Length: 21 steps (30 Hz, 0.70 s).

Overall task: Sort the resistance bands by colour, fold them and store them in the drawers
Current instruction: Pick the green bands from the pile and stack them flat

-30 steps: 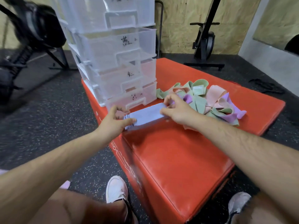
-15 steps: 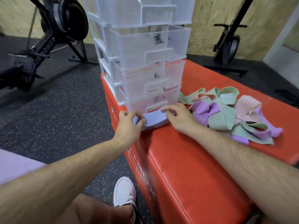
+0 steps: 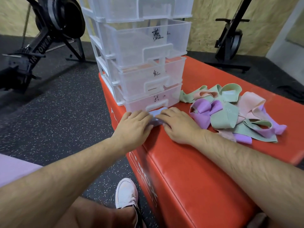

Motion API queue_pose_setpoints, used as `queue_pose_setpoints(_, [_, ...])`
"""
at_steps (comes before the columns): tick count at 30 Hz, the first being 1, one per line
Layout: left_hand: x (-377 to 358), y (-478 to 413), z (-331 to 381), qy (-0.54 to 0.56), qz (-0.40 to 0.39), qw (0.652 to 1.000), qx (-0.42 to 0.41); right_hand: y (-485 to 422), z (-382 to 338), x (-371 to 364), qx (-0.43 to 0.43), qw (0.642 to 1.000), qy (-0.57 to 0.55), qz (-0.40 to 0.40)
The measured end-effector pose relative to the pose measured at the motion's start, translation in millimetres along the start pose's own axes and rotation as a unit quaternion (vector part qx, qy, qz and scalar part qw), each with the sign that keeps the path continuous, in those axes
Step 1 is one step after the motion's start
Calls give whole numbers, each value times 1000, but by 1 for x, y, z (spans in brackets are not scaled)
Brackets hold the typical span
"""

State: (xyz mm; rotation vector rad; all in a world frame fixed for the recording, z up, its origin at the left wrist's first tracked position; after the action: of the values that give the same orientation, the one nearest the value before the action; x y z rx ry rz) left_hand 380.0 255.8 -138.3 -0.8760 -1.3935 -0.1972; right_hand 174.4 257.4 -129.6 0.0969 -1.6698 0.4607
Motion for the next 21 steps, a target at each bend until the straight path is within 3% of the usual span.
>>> queue_pose_setpoints(3, [-3, -2, 1, 12, -30, 999, 1, 1, -1, 2, -11, 1000, -2, -22])
queue_pose_setpoints(13, [13, -50, 42, 27, 20, 999, -36, 36, 26, 40, -46, 999, 11, 25])
queue_pose_setpoints(21, [9, -122, 137, 55, -38, 988, -138, 95, 99, 96, -171, 982, 72, 31])
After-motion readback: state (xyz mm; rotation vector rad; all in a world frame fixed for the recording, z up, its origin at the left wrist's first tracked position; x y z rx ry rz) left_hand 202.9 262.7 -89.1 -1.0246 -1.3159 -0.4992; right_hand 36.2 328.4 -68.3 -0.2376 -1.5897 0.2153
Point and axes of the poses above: each hand's wrist, its own y-axis away from the middle knuckle, its own x-axis out of the back of the hand, z = x × y, the point moved 1 cm from there along -y, towards the middle knuckle, and after that the axes turned 7 degrees about -x, right-handed, at the moved point
